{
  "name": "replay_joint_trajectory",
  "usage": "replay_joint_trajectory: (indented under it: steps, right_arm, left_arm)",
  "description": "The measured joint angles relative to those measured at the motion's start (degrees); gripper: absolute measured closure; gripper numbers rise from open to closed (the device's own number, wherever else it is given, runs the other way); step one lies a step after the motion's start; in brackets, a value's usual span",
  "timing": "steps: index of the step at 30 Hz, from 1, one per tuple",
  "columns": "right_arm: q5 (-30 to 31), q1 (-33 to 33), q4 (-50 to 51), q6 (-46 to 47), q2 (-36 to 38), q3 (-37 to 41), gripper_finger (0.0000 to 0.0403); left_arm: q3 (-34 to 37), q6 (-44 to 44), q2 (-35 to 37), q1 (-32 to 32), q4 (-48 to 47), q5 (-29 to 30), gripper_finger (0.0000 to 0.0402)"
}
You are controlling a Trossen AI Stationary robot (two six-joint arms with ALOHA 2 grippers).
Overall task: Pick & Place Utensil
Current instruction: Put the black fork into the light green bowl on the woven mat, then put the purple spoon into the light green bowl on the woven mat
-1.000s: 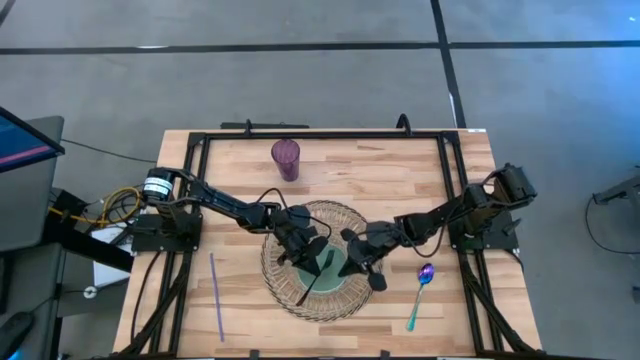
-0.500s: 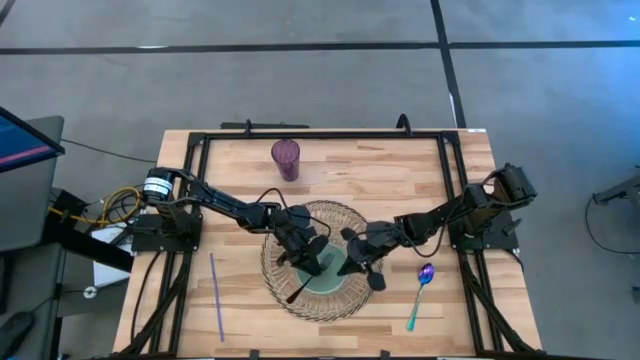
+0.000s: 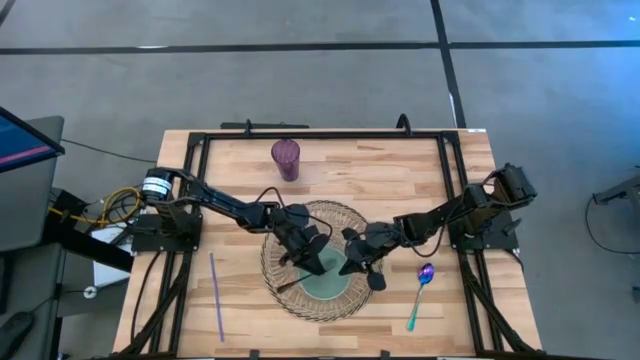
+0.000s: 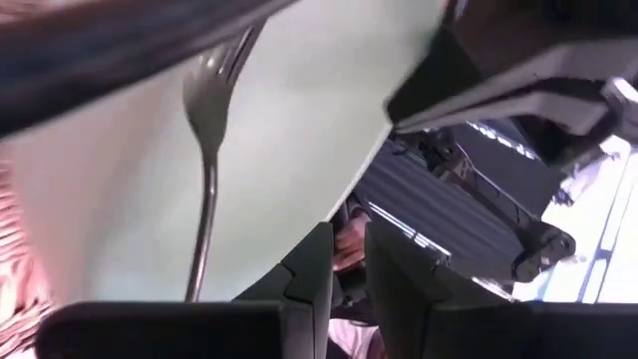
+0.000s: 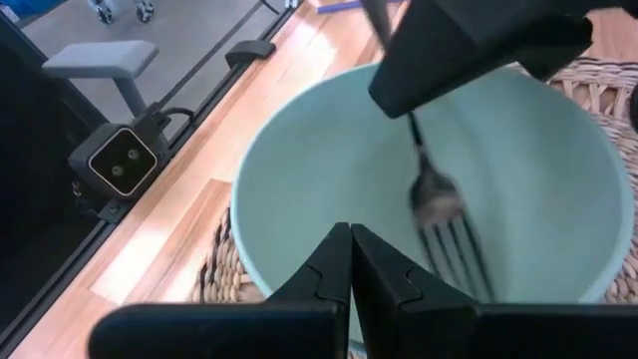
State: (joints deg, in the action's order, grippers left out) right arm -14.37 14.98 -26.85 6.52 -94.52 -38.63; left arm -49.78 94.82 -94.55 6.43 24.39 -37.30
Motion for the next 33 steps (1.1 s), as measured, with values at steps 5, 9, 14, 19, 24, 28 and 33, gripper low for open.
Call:
replay_joint_trajectory:
  steps: [5, 9, 14, 19, 24, 28, 33]
  right_arm:
    - [-0.13, 0.0, -0.25, 0.0, 0.0, 0.0, 0.0402]
    - [-0.15, 0.0, -0.33, 0.0, 0.0, 0.0, 0.0402]
    - [-0.14, 0.0, -0.78, -0.46, 1.04, 0.02, 0.0402]
    - [-0.12, 0.0, 1.87, -0.68, 6.82, 0.0, 0.0402]
    - [2.33, 0.07, 7.47, -0.63, 14.15, 0.0, 0.0402]
    - [5.42, 0.46, 12.82, 0.5, 19.28, 0.0, 0.0402]
    - [16.52, 4.61, 24.62, 9.7, 24.53, 0.0, 0.0402]
  left_arm:
    - [-0.02, -2.49, 2.51, 0.01, 0.16, 0.97, 0.0339]
    - [0.04, -7.29, 5.91, 0.0, -0.03, 2.92, 0.0339]
    - [0.07, -19.1, 10.9, -0.08, 0.03, 6.32, 0.0339]
    - [0.07, -33.65, 15.91, -0.1, 0.03, 9.48, 0.0339]
    - [0.07, -48.08, 19.96, -0.1, 0.08, 9.86, 0.0339]
    - [0.07, -54.34, 21.76, -0.1, 0.06, 9.86, 0.0339]
    - [0.07, -63.46, 23.08, -0.19, -4.2, 9.86, 0.0339]
